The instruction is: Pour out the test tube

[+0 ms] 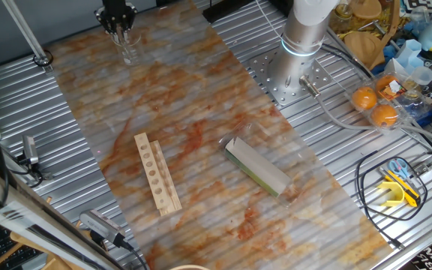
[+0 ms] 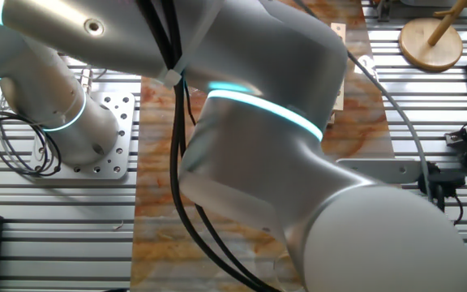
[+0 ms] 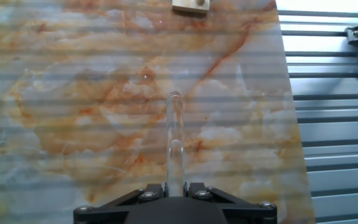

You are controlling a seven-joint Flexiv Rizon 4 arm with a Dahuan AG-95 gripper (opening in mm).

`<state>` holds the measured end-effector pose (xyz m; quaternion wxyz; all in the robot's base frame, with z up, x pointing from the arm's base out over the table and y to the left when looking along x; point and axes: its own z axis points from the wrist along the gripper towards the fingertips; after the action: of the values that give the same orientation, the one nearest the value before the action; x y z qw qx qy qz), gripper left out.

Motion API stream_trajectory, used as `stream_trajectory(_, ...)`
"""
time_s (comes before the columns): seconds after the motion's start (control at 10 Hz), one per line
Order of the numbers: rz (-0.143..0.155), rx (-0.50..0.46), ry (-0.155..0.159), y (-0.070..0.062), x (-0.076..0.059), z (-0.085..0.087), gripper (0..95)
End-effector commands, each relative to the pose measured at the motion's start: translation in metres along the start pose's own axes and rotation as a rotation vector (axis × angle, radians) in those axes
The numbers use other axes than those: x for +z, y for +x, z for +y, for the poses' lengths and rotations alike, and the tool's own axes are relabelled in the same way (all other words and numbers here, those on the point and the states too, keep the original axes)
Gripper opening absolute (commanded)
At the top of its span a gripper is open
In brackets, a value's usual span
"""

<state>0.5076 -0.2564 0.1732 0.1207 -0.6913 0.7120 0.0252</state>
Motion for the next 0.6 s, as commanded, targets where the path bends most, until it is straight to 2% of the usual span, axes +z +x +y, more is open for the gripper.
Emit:
stream_trajectory(0.1, -0.008, 0.010, -0.001, 0.0000, 0.0003, 0.0000, 0.0)
stream_trajectory(0.6, -0.027, 0.034, 0.003, -0.0004, 0.0005, -0.0001, 0.0)
